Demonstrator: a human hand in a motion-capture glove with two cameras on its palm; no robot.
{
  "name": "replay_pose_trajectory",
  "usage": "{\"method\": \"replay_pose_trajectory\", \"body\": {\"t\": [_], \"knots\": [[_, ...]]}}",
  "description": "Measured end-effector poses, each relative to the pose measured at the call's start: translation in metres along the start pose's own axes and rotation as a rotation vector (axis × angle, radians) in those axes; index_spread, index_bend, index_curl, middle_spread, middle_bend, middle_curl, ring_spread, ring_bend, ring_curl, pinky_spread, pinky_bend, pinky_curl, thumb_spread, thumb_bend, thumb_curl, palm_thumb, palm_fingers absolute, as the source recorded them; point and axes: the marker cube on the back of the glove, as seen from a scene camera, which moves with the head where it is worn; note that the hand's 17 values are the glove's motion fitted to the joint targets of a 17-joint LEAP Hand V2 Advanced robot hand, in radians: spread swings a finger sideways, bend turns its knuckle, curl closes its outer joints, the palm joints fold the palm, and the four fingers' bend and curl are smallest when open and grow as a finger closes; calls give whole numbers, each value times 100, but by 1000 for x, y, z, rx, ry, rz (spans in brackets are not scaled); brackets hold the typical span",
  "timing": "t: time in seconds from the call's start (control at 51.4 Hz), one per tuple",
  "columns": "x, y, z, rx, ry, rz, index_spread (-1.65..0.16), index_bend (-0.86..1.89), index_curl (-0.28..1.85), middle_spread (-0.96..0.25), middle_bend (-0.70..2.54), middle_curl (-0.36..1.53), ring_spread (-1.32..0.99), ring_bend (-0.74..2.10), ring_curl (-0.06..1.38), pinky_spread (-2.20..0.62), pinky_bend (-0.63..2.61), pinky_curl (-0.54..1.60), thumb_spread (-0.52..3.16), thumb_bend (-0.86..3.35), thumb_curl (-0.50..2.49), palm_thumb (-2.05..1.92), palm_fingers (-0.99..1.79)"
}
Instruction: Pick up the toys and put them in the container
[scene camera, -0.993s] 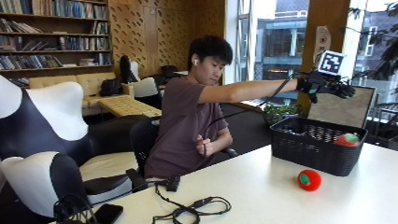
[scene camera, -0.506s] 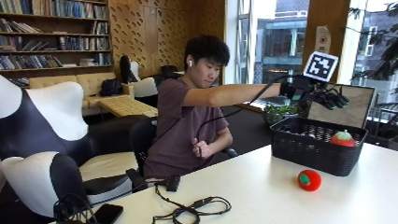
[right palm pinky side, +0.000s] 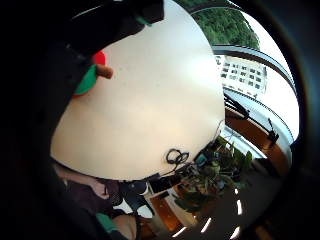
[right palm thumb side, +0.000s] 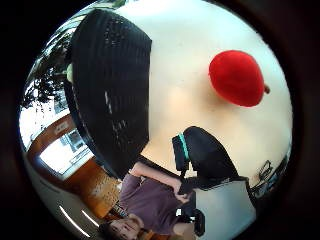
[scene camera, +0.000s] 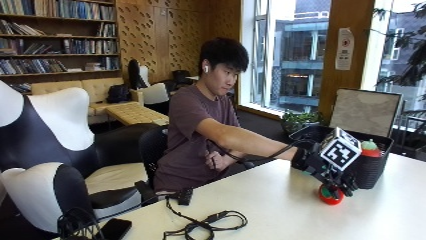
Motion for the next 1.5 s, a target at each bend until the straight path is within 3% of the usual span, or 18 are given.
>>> {"method": "replay_pose_trajectory", "body": {"t": [0.097,0.117,0.136,0.175,0.195,0.35,0.37,0.389,0.526,0.545,0.565,0.584,0.759,0.915,1.071,1.149,1.227,1.499], "knots": [[-30,-6,19,-4,-300,-223,-22,7,13,0,11,23,4,25,41,6,90,35,132,-3,37,20,-26],[-32,-8,23,2,-314,-237,-22,12,14,2,-4,19,4,28,42,6,94,36,132,-2,37,19,-31],[-33,-9,27,13,-316,-243,-22,10,14,0,10,21,3,25,41,5,92,35,131,-3,37,18,-23],[-33,-12,32,58,-313,-241,-23,12,15,1,-3,18,3,29,42,5,96,37,131,-2,36,18,-31],[-34,-13,34,91,-314,-236,-23,12,15,-2,10,20,3,26,41,5,94,36,131,-3,36,16,-20],[-33,-22,37,280,-347,-200,-25,16,18,-9,17,20,-6,46,45,-4,102,36,135,0,34,17,14],[-33,-23,37,298,-349,-197,-25,20,19,-7,2,16,-7,53,47,-5,106,38,137,1,34,18,10],[-33,-24,36,311,-353,-194,-25,17,20,-11,21,21,-10,55,49,-8,103,37,140,2,35,21,24],[-36,-27,34,340,-382,-183,-26,18,22,-15,24,23,-24,80,54,-20,104,37,152,14,39,39,55],[-37,-28,34,339,-373,-181,-27,27,25,-15,-11,13,-26,90,58,-21,114,41,152,15,40,43,41],[-36,-27,34,336,-364,-180,-27,30,28,-15,-8,13,-28,95,61,-22,119,43,150,18,43,49,43],[-36,-27,33,333,-356,-179,-27,24,26,-19,37,24,-29,88,59,-23,112,41,144,19,47,56,65],[-27,-5,-13,408,-321,-142,-32,51,36,-27,73,37,-40,97,65,-30,102,41,115,19,63,67,108],[5,33,-85,536,-93,-80,-34,72,50,-28,96,49,-42,106,72,-32,103,45,94,16,73,64,114],[-6,86,-168,644,-221,-188,-35,84,60,-28,110,59,-42,113,75,-32,107,49,74,12,82,62,109],[-7,104,-202,683,-251,-158,-34,87,65,-27,114,62,-42,116,76,-33,109,50,65,11,86,62,106],[-18,116,-228,710,-242,-111,-34,89,69,-27,116,65,-42,118,77,-32,111,52,58,11,90,62,102],[-102,136,-272,742,-242,-229,-33,92,82,-25,119,73,-40,126,79,-32,117,57,40,9,101,60,95]]}}
